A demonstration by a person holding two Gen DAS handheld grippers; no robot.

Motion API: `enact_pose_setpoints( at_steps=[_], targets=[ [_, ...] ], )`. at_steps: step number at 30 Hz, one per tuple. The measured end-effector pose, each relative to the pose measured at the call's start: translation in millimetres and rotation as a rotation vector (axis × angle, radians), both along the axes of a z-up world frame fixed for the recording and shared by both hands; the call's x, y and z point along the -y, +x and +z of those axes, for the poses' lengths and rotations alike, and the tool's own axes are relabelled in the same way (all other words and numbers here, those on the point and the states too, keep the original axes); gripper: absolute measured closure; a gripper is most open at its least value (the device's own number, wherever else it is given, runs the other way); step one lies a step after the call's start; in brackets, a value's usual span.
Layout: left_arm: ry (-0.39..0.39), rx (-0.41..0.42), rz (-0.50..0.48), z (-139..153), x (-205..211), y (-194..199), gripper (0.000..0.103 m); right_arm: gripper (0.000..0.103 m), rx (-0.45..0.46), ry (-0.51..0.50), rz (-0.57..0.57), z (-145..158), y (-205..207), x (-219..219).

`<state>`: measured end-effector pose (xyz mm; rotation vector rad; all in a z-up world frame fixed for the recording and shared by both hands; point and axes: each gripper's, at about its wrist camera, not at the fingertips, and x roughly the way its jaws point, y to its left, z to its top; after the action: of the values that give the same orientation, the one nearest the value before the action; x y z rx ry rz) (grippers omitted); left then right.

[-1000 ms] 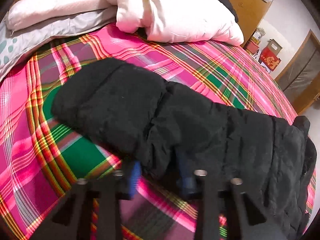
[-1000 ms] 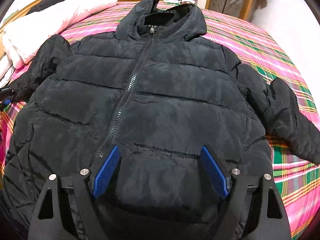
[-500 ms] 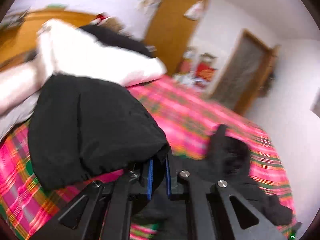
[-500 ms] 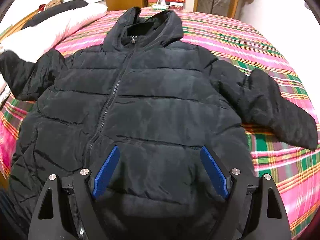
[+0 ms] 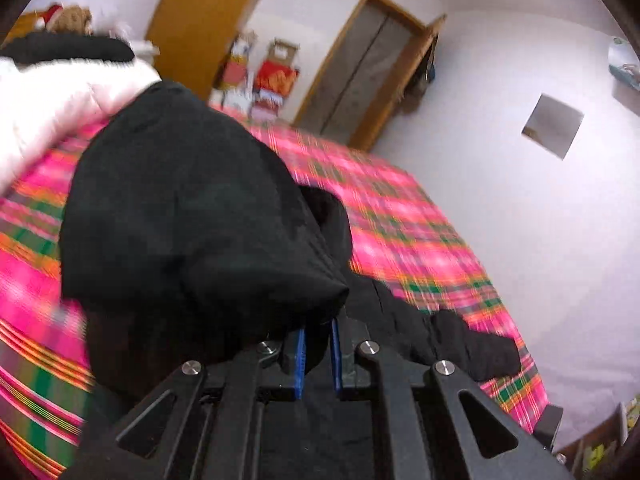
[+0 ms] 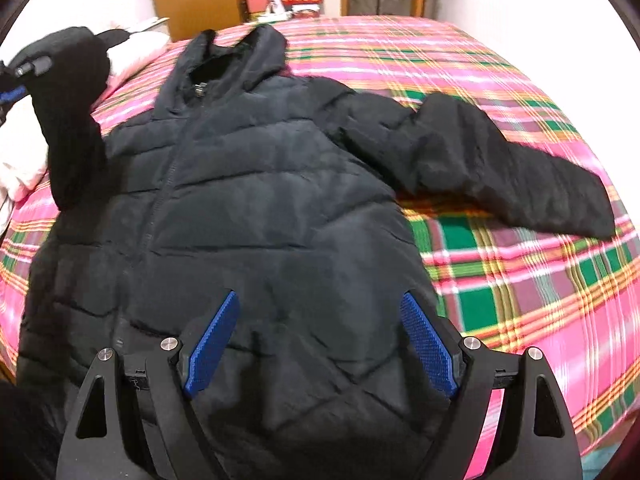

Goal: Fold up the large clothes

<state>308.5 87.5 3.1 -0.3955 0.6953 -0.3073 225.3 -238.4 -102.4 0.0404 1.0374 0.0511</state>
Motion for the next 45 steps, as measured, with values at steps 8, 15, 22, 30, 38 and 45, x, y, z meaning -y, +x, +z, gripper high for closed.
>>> enact_pose_setpoints(
  at_steps=[8,15,22,30,38,45],
  targets=[
    [-0.015,-0.203,-0.119,-78,38,16,0.064,0.020,-0.036,-0.009,-0.029,-21,1,12],
    [-0.109,-0.196,-0.207,-67,45,8,0.030,0.020,-0.018,-0.011,-0.022,-14,5,1],
    [-0.092,-0.081,-0.203,-31,39,-8,0.030,0.020,0.035,0.005,-0.014,7,11,-8],
    [0.133,-0.217,0.226,-51,-45,11,0.037,0.020,0.020,0.121,0.014,-3,64,-20],
    [0.234,-0.385,0.218,-96,-56,27,0.050,0.069,-0.029,0.091,-0.016,-28,128,-26],
    [0.176,-0.385,0.206,-100,-56,37,0.050,0.074,-0.057,0.059,-0.029,-24,153,-12]
  ],
)
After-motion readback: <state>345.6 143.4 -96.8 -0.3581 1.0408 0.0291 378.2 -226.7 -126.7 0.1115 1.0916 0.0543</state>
